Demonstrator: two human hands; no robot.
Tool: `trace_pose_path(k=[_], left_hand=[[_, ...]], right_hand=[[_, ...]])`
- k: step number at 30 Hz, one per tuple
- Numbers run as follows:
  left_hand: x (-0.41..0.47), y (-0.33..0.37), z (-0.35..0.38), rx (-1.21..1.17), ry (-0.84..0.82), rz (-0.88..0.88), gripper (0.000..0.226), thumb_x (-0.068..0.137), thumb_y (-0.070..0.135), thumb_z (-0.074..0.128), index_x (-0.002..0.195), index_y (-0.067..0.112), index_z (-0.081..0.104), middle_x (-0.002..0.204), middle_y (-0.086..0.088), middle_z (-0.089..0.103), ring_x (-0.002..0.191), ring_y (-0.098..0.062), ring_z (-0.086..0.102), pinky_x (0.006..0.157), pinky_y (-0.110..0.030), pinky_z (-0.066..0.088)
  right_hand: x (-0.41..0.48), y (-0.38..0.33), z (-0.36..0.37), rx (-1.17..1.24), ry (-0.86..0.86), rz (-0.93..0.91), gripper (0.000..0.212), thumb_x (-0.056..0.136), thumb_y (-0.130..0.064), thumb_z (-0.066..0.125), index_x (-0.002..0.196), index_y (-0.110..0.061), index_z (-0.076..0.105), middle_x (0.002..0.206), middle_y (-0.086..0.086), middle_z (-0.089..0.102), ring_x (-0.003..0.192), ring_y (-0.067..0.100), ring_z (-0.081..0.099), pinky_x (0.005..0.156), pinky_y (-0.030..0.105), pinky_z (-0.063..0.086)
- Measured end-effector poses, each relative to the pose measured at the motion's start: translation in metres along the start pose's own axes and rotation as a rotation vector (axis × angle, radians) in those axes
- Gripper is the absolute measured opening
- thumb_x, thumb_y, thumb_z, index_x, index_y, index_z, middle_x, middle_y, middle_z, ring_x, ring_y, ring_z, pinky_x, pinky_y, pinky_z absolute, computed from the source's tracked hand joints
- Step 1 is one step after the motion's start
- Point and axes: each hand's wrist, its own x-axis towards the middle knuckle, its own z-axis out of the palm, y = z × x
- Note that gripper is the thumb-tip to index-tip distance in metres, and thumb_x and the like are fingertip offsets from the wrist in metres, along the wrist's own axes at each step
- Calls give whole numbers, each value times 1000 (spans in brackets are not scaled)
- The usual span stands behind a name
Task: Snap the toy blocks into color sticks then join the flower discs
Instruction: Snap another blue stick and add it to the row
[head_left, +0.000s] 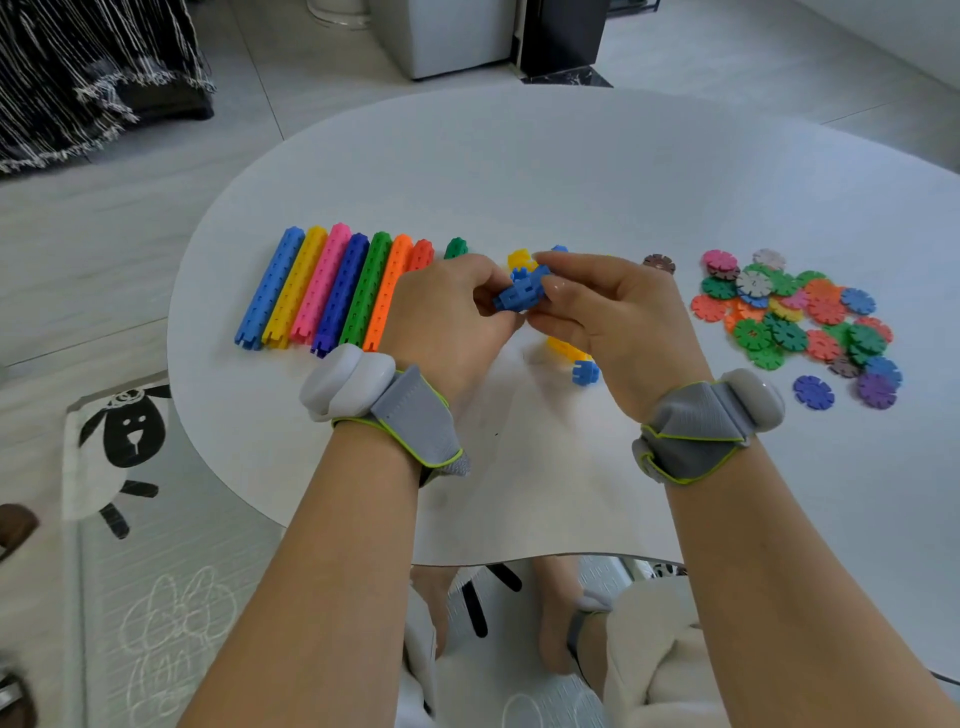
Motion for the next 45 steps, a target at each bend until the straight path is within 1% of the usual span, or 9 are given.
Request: trace_pose_path(k=[13, 18, 21, 24, 31, 35, 39, 42, 45], left_hand=[[-2, -2, -3, 29, 6, 5, 17, 76, 13, 72, 93, 16, 70, 82, -2, 70, 75, -19, 67, 79, -38, 54], [2, -7, -9, 125, 53, -29, 19, 78, 11, 67, 96, 16, 69, 88, -4, 71, 81, -22, 67, 82, -38, 51], [2, -10, -11, 196, 88, -46, 19, 78, 9, 66, 96, 15, 68, 91, -4, 70, 86, -23, 65, 83, -35, 49], [3, -12, -14, 238, 101, -62, 19, 80, 12, 65, 98, 15, 66, 94, -3, 70, 88, -20, 63, 80, -30, 47], [5, -11, -14, 255, 89, -71, 18, 81, 16, 65, 100, 16, 65, 95, 0, 68, 87, -17, 62, 75, -23, 44], [5, -11, -13, 228, 81, -75, 17, 81, 16, 66, 97, 16, 65, 95, -1, 69, 87, -19, 64, 82, -31, 49], [6, -11, -12, 204, 64, -80, 15, 81, 14, 66, 95, 15, 64, 95, -3, 69, 85, -21, 66, 83, -36, 51], [5, -9, -9, 184, 4, -67, 16, 81, 10, 65, 96, 14, 64, 95, -5, 70, 85, -24, 66, 84, -38, 51], [4, -7, -7, 167, -29, -54, 18, 81, 8, 64, 98, 13, 64, 97, -6, 69, 87, -24, 66, 85, -36, 51]], right_hand=[[1, 1, 2, -77, -7, -3, 14, 93, -4, 56, 99, -7, 68, 95, 13, 71, 83, 21, 72, 76, 32, 59], [6, 13, 8, -460, 89, -101, 28, 93, -5, 51, 115, -15, 64, 103, 1, 66, 71, 13, 70, 63, 29, 59], [8, 15, 11, -809, 47, -222, 26, 87, -9, 59, 110, -15, 68, 100, 1, 70, 83, 19, 68, 86, 27, 49], [11, 15, 15, -1024, -18, -306, 31, 86, -19, 64, 117, -15, 66, 110, 3, 67, 100, 20, 60, 87, 15, 32], [22, 18, 27, -1275, -94, -237, 31, 95, -18, 48, 124, -15, 57, 119, 7, 59, 108, 25, 53, 86, 31, 41], [21, 19, 21, -1220, -63, -237, 34, 93, -9, 45, 120, -16, 63, 119, 8, 61, 109, 27, 55, 90, 34, 43], [19, 19, 13, -1110, 24, -272, 28, 88, -5, 48, 103, -11, 71, 101, 9, 69, 93, 25, 61, 83, 28, 45], [17, 12, 11, -766, 103, -163, 23, 87, 0, 48, 87, -11, 68, 86, 8, 71, 73, 23, 70, 72, 34, 57], [16, 3, 5, -368, 151, -22, 27, 89, 5, 48, 76, -15, 60, 80, 5, 68, 68, 20, 72, 64, 34, 60]])
